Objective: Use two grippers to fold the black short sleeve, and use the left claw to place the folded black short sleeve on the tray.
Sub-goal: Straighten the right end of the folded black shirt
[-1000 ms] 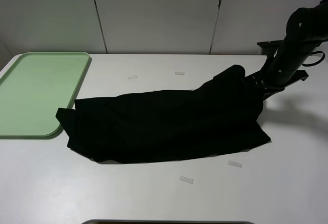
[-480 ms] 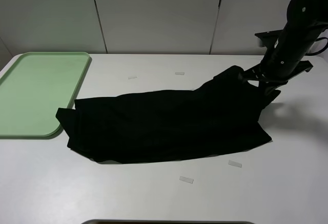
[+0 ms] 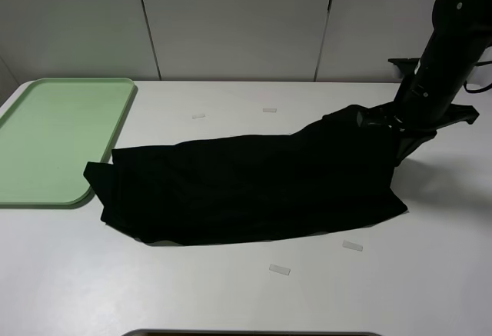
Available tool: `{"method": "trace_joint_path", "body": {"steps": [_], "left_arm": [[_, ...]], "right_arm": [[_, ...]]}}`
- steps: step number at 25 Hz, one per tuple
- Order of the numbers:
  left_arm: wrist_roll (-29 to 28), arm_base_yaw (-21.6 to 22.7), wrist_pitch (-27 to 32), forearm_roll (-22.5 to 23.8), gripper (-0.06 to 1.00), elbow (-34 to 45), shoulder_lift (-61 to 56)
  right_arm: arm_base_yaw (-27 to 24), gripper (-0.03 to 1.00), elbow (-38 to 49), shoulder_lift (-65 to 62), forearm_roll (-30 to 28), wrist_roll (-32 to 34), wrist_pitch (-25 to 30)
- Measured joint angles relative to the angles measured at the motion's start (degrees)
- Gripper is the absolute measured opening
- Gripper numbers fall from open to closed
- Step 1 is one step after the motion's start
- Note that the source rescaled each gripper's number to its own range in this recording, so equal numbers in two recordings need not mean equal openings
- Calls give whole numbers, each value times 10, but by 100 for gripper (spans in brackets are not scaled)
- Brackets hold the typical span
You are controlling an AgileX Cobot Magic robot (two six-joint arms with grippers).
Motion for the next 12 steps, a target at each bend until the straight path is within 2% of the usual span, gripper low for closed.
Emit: {"method": "trace_joint_path", "body": {"steps": [7,12], "left_arm": [[0,0,0,0,100,0,0],[0,0,0,0,100,0,0]], "right_arm": [[-7,0,46,-2,32,-1,4],[-13,0,86,-2,27,-1,-41]]}}
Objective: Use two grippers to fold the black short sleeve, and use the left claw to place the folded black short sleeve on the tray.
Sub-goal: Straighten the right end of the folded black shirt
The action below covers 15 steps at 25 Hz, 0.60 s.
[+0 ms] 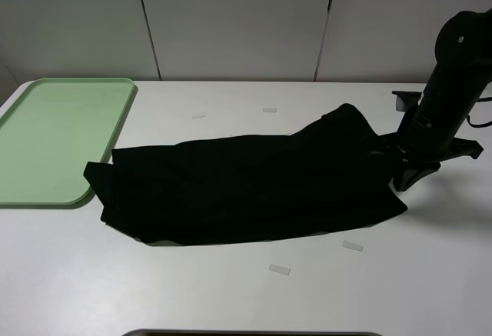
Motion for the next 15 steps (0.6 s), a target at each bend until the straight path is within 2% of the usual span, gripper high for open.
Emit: {"method": "trace_joint_path", "body": {"steps": [7,9,10,11,13,15], "left_arm": [[0,0,0,0,100,0,0],[0,0,0,0,100,0,0],[0,0,0,0,100,0,0],[-1,0,0,0,100,0,0],[-1,0,0,0,100,0,0],[-1,0,0,0,100,0,0]], "right_arm": [[-1,0,1,-31,-8,-21,-87],[-6,7,1,-42,-8,-50,-104],[-11,14,1,-46,-7,-67,-114],[-18,27,1,-47,-4,-92,-124],[-32,64,1,-49,7,-146,-146],[-48,86,2,-49,32,-201,-176]]}}
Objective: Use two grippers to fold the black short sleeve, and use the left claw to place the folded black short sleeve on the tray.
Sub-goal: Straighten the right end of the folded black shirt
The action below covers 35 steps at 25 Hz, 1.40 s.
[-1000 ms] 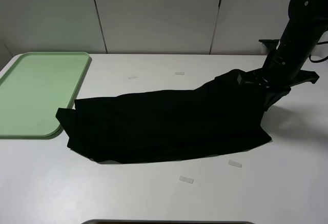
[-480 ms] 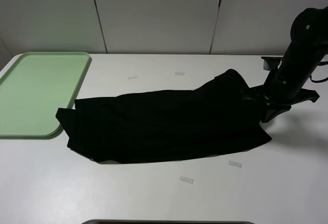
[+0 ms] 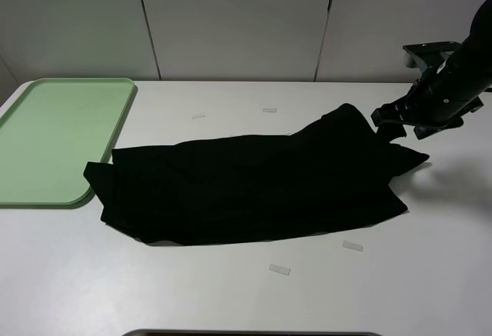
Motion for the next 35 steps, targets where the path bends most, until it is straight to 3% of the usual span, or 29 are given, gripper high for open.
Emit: {"method": "trace_joint_path", "body": {"steps": [2,5,11,18,26,35], "left_arm": [[0,0,0,0,100,0,0],[0,0,0,0,100,0,0],[0,0,0,0,100,0,0],[0,0,0,0,100,0,0],[0,0,0,0,100,0,0],[0,0,0,0,100,0,0]], "right_arm": [[-16,95,0,0,44,-34,-25],[-47,99,0,0,108,-59,-36],[-100,100,-16,37,189,-135,6],[-106,100,-72,106,224,-208,56],[-105,100,-80,174,221,-219,94],[-67,100,-66,175,250,-228,104]]}}
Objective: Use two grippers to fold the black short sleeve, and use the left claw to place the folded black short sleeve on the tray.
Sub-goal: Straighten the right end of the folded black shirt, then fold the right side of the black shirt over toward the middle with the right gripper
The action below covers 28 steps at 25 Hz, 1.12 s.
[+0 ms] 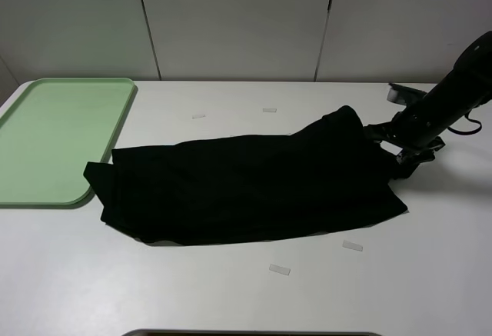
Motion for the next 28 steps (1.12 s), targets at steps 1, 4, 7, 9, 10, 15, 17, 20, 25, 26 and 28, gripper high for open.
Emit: {"method": "trace_joint_path", "body": {"steps": [1,4,7,9,10,15,17,20,25,26,28], "left_arm": [[0,0,0,0,100,0,0],[0,0,0,0,100,0,0],[0,0,0,0,100,0,0],[0,0,0,0,100,0,0],[0,0,0,0,100,0,0],[0,0,0,0,100,0,0],[0,0,0,0,100,0,0],[0,0,0,0,100,0,0],[0,0,0,0,100,0,0],[0,0,0,0,100,0,0],[0,0,0,0,100,0,0]], "right_arm": [[4,100,4,0,3,-4,-4],[16,100,20,-3,18,-17,-19],[29,100,35,-8,39,-21,-31],[37,100,38,-10,48,-22,-32],[42,100,39,-10,52,-22,-32],[60,79,42,-8,71,-22,-31],[62,56,45,-3,72,-22,-31],[62,21,46,0,65,-20,-33],[64,20,46,0,28,-3,-46],[64,20,46,0,17,4,-47],[67,20,46,-3,-14,30,-48]]}}
